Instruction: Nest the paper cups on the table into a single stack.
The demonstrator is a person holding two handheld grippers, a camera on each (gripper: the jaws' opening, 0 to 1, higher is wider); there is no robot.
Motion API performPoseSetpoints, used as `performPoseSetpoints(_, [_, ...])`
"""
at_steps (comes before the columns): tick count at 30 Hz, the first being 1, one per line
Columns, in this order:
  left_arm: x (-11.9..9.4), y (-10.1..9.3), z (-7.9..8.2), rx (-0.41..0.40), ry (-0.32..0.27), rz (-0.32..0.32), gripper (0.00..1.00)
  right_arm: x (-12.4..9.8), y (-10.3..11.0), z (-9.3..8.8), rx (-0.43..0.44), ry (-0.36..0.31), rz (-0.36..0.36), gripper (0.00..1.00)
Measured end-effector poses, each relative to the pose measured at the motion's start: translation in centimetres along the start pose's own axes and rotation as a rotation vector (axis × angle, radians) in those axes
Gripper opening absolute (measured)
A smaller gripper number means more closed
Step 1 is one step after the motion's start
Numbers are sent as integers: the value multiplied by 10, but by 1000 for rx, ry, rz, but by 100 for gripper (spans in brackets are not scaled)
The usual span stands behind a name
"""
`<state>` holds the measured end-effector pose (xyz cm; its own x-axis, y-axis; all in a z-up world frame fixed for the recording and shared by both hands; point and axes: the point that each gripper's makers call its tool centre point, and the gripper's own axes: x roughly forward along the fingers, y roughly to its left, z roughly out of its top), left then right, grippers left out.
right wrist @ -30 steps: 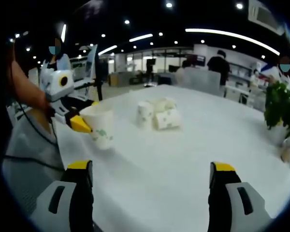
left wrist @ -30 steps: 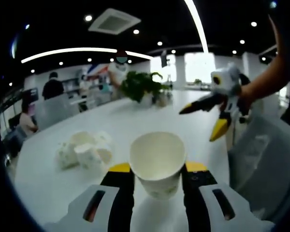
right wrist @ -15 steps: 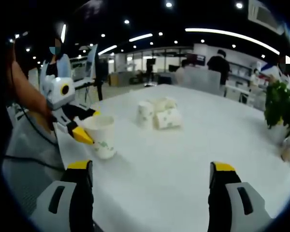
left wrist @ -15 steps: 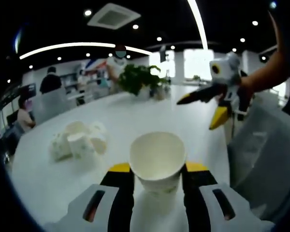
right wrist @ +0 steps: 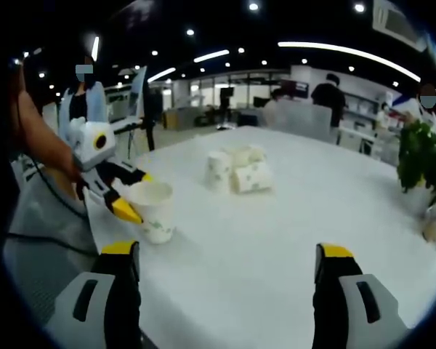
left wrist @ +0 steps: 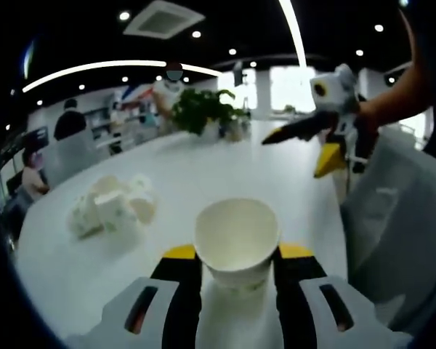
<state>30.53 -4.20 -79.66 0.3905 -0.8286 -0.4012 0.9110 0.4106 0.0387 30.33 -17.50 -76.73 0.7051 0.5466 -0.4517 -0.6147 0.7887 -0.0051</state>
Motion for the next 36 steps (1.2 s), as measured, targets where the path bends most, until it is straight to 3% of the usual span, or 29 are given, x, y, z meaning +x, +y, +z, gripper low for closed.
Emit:
performPoseSetpoints(10, [3,-1,-6,-6,7,-2,36,-2,1,-1,-2,3,0,99])
performPoseSetpoints(17, [3,-2,-7,-21,18,-7,42,-3,2,-1,-2,1,1,99])
performPoseSetpoints(21, [3,-2,-4,-26,16,-7,53,-3,2,0,-3,-1,1,99])
performPoseSetpoints(28, [-4,3,12,-75,-20,-5,87,-3,0,4,-5,-12,-3,99])
performPoseSetpoints(36, [-36,27,27,-106,-52,100,92,-4,-6,8,0,-28,-18,99])
